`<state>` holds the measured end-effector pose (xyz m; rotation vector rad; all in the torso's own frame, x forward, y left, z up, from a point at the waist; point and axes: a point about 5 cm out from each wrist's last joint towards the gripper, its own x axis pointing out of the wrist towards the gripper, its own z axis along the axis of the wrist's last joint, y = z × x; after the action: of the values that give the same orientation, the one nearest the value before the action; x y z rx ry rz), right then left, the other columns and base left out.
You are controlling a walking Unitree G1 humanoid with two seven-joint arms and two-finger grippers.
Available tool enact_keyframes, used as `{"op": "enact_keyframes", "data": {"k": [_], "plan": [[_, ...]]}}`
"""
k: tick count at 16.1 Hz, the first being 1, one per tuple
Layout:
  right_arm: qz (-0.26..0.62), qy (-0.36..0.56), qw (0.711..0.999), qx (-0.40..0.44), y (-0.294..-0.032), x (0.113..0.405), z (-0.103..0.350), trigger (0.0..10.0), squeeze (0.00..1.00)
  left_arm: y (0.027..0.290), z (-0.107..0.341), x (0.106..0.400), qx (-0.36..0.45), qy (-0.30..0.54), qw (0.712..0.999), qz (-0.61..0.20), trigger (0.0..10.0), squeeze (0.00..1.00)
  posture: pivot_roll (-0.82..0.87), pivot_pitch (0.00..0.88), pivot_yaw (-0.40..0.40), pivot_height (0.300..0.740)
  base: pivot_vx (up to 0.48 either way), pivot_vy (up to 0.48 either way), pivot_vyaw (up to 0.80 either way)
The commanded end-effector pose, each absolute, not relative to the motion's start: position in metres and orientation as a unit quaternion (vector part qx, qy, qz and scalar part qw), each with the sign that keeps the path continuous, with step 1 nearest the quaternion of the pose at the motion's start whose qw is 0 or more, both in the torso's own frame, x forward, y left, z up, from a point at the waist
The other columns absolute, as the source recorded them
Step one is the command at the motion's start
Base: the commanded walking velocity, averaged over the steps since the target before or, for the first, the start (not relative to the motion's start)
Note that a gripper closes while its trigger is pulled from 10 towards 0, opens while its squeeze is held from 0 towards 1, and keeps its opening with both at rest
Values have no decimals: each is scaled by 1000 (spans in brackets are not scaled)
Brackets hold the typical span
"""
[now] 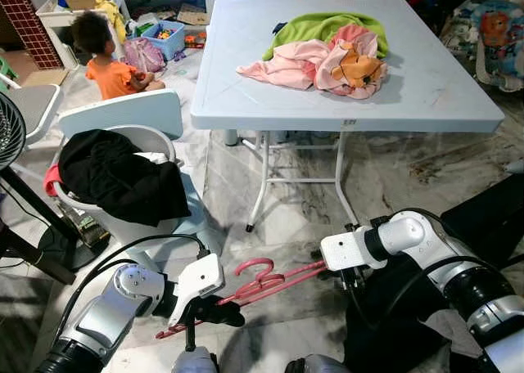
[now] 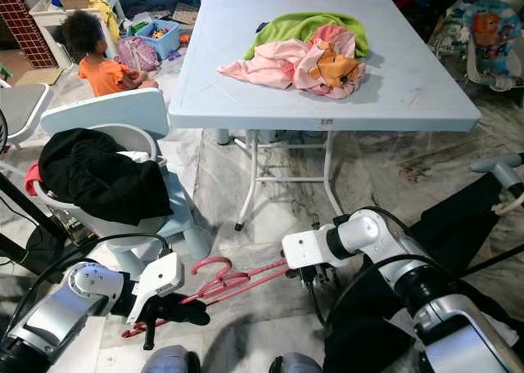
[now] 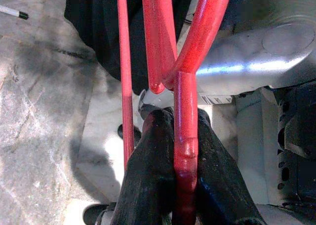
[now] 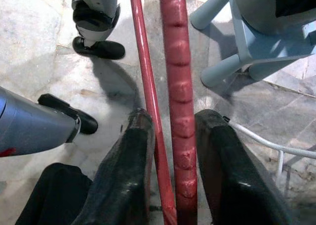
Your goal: Hang hanger
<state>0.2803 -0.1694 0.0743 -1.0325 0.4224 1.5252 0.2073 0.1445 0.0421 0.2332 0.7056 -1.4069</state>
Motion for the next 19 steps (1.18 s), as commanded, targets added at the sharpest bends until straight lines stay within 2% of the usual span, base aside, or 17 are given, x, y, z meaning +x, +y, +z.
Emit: {"op": "enact_keyframes", "data": {"k": [1,13,14,15,16,17,19], "plan": [[656,182,578,-451,-171,282,76,0,0,144,44,208,120,314,696,-634,10000,0,-25,16,13,740,0,0,0],[667,197,566,-443,-175,279,73,0,0,144,41,209,131,313,698,-631,10000,0,-29,6,10,740,0,0,0],[672,198,563,-439,-175,278,75,3255,0,144,41,209,131,312,698,-631,10000,0,-29,6,10,740,0,0,0],[675,188,565,-435,-172,278,77,10000,0,144,41,209,132,312,697,-631,10000,0,-28,5,11,740,0,0,0],[683,193,567,-419,-170,277,78,10000,0,144,41,209,132,312,698,-631,10000,0,-28,5,11,740,0,0,0],[691,201,566,-402,-169,275,80,10000,1000,144,41,209,133,313,697,-631,10000,0,-28,3,11,740,0,0,0],[693,194,561,-409,-168,275,83,10000,1000,144,41,209,134,313,697,-632,10000,0,-28,3,11,740,0,0,0]]}}
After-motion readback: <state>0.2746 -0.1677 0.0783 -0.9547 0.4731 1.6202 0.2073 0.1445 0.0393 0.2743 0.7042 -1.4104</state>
